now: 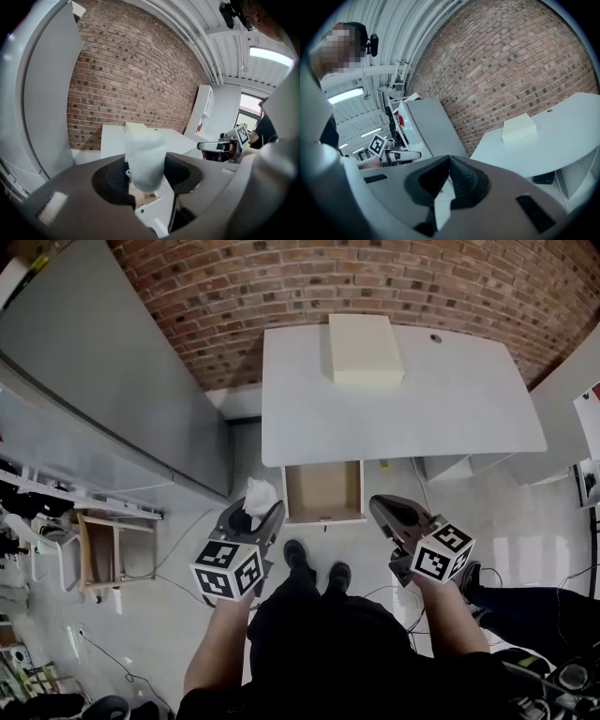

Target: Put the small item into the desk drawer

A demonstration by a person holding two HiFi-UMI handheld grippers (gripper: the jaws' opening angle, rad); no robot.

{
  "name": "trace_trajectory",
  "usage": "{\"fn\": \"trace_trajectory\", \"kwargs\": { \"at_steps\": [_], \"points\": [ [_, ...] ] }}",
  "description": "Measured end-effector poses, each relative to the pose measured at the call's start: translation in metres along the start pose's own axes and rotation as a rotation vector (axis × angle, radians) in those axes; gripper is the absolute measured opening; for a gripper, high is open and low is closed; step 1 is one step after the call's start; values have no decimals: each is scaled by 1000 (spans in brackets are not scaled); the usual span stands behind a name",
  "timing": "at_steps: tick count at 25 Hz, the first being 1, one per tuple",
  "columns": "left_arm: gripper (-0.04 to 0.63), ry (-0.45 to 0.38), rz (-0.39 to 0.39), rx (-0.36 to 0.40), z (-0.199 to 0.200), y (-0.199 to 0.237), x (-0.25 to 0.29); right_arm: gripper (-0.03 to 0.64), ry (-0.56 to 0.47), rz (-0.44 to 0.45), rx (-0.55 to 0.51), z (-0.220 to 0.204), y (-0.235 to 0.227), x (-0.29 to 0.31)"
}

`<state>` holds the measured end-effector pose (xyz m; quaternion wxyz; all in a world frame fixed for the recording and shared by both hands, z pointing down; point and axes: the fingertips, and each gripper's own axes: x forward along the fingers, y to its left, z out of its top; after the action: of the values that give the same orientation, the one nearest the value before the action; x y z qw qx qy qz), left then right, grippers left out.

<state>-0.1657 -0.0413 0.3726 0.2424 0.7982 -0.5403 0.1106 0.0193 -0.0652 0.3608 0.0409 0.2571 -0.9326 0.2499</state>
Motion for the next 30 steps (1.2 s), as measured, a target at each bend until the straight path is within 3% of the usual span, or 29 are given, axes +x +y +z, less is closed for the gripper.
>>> {"fn": "trace_trajectory", "kwargs": {
  "at_steps": [17, 30],
  "points": [
    [199, 185, -143, 10, -65, 1, 108, 11, 157, -79, 74, -54, -57, 44],
    [199, 368, -182, 29, -156, 19, 184, 11, 239, -85, 121, -126, -109, 74]
  ]
}}
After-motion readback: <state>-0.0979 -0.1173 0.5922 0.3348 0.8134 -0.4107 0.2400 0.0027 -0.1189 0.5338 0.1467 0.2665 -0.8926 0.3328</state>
